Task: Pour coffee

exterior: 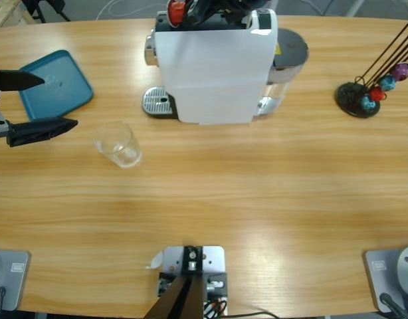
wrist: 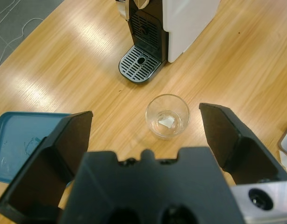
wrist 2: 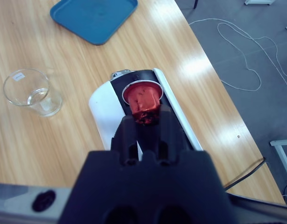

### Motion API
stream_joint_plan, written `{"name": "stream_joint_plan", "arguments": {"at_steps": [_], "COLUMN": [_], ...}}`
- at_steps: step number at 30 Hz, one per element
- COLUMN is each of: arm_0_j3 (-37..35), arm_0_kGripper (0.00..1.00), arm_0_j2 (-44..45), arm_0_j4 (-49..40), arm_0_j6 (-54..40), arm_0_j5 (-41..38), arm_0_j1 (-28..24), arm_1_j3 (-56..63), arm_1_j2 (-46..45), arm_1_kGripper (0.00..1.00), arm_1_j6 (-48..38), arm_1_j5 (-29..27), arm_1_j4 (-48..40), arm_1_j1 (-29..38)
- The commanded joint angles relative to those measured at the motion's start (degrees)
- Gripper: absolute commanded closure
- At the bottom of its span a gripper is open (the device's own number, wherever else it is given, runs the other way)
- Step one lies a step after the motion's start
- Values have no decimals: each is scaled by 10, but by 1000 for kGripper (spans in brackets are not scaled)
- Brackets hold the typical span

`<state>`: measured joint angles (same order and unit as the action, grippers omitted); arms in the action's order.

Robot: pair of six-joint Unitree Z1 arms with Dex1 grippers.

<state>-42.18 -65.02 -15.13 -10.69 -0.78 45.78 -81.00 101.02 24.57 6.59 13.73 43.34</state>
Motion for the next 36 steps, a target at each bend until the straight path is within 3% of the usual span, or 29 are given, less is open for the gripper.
{"name": "stream_joint_plan", "arguments": {"at_steps": [1, 13, 14, 16, 18, 20, 30, 31, 32, 33, 36], "arm_0_j3": [21, 22, 22, 22, 22, 23, 24, 23, 23, 23, 22], "arm_0_kGripper": [13, 13, 13, 13, 13, 13, 13, 13, 13, 13, 13], "arm_0_j2": [-15, -15, -15, -17, -17, -16, -7, -6, -5, -3, 7], "arm_0_j4": [5, 5, 5, 5, 5, 5, 5, 5, 6, 6, 6], "arm_0_j6": [5, 4, 4, 4, 5, 5, 8, 8, 8, 8, 8], "arm_0_j5": [-9, -9, -9, -9, -10, -10, -9, -8, -8, -8, -8], "arm_0_j1": [-5, -5, -6, -6, -6, -5, -6, -6, -6, -6, -5], "arm_1_j3": [7, 8, 7, 8, 10, 10, 11, 5, -1, -6, -27], "arm_1_j2": [31, 36, 36, 36, 31, 25, 3, -7, -17, -26, -58], "arm_1_kGripper": [1000, 1000, 967, 647, 427, 331, 348, 485, 778, 992, 1000], "arm_1_j6": [0, 0, -2, -7, -7, -8, -13, -15, -15, -28, -91], "arm_1_j5": [-11, -29, -30, -37, -50, -56, -45, -38, -30, -24, -34], "arm_1_j4": [-4, -1, -1, -1, -2, -6, -17, -16, -16, -14, 33], "arm_1_j1": [-11, -11, -11, -11, -10, -10, 3, 13, 24, 35, 64]}}
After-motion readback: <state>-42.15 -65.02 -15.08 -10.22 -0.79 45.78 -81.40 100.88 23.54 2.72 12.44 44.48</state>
